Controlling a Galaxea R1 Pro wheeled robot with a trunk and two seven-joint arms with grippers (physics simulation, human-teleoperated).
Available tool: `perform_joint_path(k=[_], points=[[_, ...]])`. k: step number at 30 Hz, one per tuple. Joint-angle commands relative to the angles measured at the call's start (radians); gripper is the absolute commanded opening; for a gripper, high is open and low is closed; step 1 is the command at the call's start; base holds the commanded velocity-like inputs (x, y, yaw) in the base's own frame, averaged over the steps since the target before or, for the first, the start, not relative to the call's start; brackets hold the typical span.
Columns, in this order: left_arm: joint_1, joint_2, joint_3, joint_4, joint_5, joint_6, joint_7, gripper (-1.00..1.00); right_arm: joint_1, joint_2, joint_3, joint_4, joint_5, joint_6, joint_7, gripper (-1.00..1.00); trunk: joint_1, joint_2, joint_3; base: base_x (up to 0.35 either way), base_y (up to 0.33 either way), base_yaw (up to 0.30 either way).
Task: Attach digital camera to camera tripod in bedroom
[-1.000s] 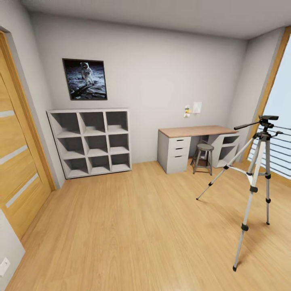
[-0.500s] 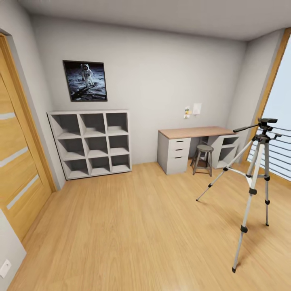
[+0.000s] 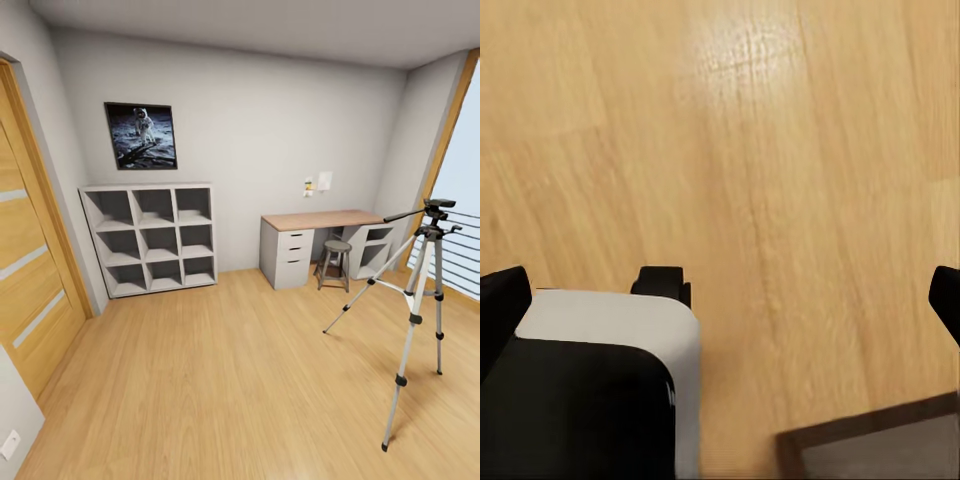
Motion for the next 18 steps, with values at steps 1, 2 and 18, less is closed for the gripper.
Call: perform_joint_path(k=[1, 2, 18], points=[[0.000, 0.000, -0.009, 0.000, 0.005, -0.002, 0.002, -1.00, 0.003, 0.000, -0.009, 0.003, 0.010, -0.006, 0.002, 1.00, -0.004, 0.007, 0.002, 0.000, 0.000, 0.000], [0.000, 0.000, -0.009, 0.000, 0.005, -0.002, 0.002, -1.00, 0.006, 0.001, -0.008, 0.003, 0.010, -0.006, 0.002, 1.00, -0.008, 0.014, 0.005, 0.000, 0.000, 0.000], [0.000, 0.000, -0.009, 0.000, 0.005, -0.002, 0.002, -1.00, 0.020, 0.001, -0.008, 0.002, 0.011, -0.015, -0.004, 1.00, -0.069, 0.126, 0.055, 0.000, 0.000, 0.000]])
